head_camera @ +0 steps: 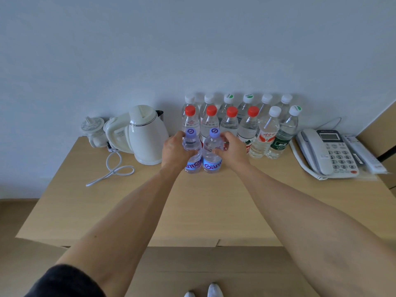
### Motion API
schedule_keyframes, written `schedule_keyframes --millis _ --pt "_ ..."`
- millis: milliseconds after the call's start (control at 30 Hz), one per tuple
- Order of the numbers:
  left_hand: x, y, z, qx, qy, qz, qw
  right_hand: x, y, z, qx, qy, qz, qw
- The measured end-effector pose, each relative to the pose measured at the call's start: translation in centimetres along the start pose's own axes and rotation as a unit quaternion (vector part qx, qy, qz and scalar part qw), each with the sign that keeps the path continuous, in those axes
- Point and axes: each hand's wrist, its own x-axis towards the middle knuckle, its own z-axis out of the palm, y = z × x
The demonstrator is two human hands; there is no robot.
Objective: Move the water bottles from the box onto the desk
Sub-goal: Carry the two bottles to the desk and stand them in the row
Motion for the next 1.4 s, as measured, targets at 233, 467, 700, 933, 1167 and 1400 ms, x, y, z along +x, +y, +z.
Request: schedule_keyframes --millis 233,467,700,933,1167,1400 --pt "-0.2 0.3 -0.5 0.000 -0.005 -0.006 1.000 0.1 -0.1 0.1 0.007 -0.001 0.015 1.000" --pt "-0.3 0.7 -0.7 0.002 -0.018 -0.019 1.000 0.1 -0.5 0.0 -0.012 -0.002 0.028 1.000" --pt "0.1 1.2 -0.9 0.036 -0.032 -0.029 0.998 -0.2 -1.2 0.3 -0.024 0.013 0.029 0.999" --pt "-0.2 1.3 -1.1 0.032 -0.044 -0.032 0.998 -0.4 -1.2 0.0 -0.025 0.003 0.036 0.999" --pt "1.0 2.7 -4.1 0.075 -0.022 -0.024 0.997 -0.2 -1.2 -1.9 -0.054 0.014 0.042 0.998" --pt "3.3 6.0 -7.5 0.163 0.025 0.035 0.986 0.4 -3.6 -4.8 -0.097 0.033 0.011 0.995"
